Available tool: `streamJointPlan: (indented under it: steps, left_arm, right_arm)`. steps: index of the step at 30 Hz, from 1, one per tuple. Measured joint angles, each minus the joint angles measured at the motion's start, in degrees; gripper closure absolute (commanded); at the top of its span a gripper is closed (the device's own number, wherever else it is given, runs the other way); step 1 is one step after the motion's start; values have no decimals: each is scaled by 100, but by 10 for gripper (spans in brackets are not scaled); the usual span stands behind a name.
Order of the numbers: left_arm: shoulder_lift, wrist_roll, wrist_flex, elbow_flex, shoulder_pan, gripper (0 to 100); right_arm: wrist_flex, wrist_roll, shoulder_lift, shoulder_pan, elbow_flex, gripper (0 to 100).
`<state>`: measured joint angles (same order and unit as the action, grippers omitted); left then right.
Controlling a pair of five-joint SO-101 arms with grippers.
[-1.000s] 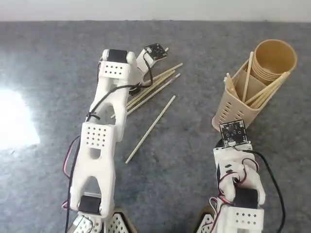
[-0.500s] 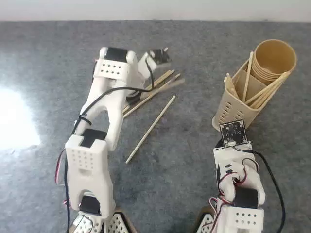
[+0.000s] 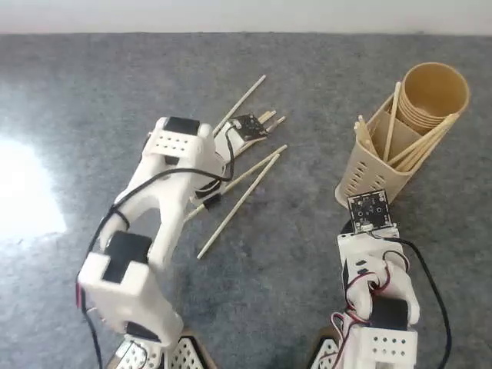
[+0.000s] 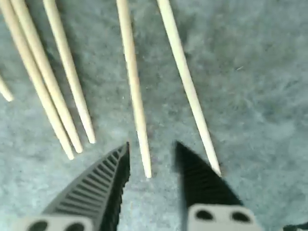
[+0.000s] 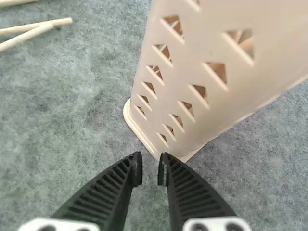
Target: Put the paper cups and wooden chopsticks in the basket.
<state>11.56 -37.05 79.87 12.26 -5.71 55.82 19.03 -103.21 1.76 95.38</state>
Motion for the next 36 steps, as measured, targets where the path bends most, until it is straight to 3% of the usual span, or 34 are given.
streamJointPlan:
  steps: [5,15,20,24,36]
  left_arm:
    - [-431,176,-185,149,-62,776]
    - [-2286,1908,378,-501,-431,776]
    - [-2787,2611,844,-563,-149,776]
    - [-2910,2840,1152,-545,176,776]
    - [-5697,2857,1134,1380,246,776]
  right_arm:
    - [0,0,0,0,0,926]
    - [18,0,0,-176,-18,925]
    - [721,0,0,-246,-1029,924]
    - [1275,185,53,-800,-2119,924]
    - [1934,686,3991,-1538,-5248,924]
